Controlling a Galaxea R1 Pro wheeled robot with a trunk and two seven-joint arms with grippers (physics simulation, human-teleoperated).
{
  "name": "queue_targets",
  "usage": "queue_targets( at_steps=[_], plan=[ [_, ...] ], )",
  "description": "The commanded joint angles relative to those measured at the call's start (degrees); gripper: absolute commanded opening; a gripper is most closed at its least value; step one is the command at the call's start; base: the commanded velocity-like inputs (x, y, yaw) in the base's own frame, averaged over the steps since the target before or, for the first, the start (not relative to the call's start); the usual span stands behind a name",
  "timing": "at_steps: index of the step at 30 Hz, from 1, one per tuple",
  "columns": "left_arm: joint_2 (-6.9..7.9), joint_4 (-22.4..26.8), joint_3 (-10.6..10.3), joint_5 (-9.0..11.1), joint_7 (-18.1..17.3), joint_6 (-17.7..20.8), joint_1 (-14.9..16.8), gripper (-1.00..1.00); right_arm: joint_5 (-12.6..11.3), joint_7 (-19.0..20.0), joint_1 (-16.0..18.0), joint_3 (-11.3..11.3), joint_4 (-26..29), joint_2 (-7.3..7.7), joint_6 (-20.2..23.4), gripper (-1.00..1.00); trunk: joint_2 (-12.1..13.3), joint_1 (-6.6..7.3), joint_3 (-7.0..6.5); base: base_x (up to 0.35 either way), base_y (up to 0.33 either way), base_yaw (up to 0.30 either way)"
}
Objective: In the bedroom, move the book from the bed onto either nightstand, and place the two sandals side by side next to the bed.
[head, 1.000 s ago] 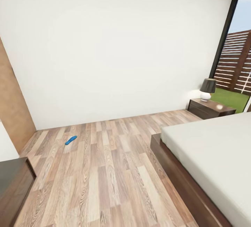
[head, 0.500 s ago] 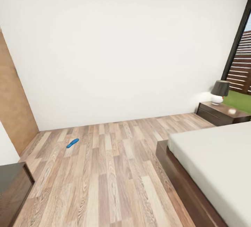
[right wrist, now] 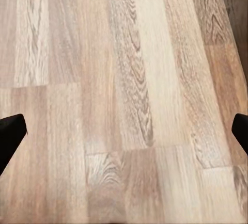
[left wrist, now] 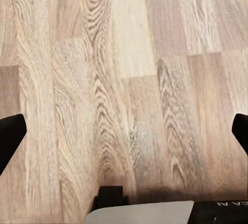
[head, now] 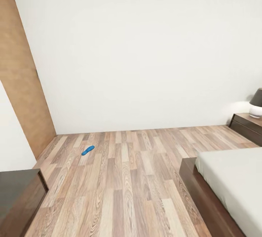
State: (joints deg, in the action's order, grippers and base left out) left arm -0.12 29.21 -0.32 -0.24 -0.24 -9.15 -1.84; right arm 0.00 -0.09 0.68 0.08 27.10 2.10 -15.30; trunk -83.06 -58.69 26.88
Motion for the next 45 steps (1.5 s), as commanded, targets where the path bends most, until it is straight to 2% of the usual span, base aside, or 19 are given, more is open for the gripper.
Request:
queue_targets(
  at_steps=[1, 11, 32, 45],
  plan=[
    [0.01, 0.06, -0.03, -0.02, -0.02, -0.09, -0.01, 1.0, 0.0, -0.02, 0.02, 0.01, -0.03, 0.01, -0.17, 1.0, -0.02, -0.04, 0.05, 0.329, -0.035, 0.244],
    [-0.08, 0.03, -0.03, -0.02, -0.02, -0.08, -0.01, 1.0, 0.0, -0.01, 0.02, 0.01, -0.22, 0.01, -0.17, 1.0, -0.02, -0.04, 0.05, 0.322, -0.14, 0.174],
    [-0.05, 0.06, 0.03, 0.17, -0.02, -0.11, -0.01, 1.0, 0.12, 0.01, 0.02, 0.01, -1.95, 0.02, -0.34, 1.0, -0.02, -0.04, 0.05, 0.283, -0.212, 0.009],
    [-0.05, 0.06, 0.06, 0.24, -0.15, -0.17, -0.01, 1.0, 0.1, -0.07, 0.02, 0.02, -1.96, 0.01, -0.43, 1.0, -0.02, -0.04, 0.05, 0.319, 0.046, 0.164]
  ],
)
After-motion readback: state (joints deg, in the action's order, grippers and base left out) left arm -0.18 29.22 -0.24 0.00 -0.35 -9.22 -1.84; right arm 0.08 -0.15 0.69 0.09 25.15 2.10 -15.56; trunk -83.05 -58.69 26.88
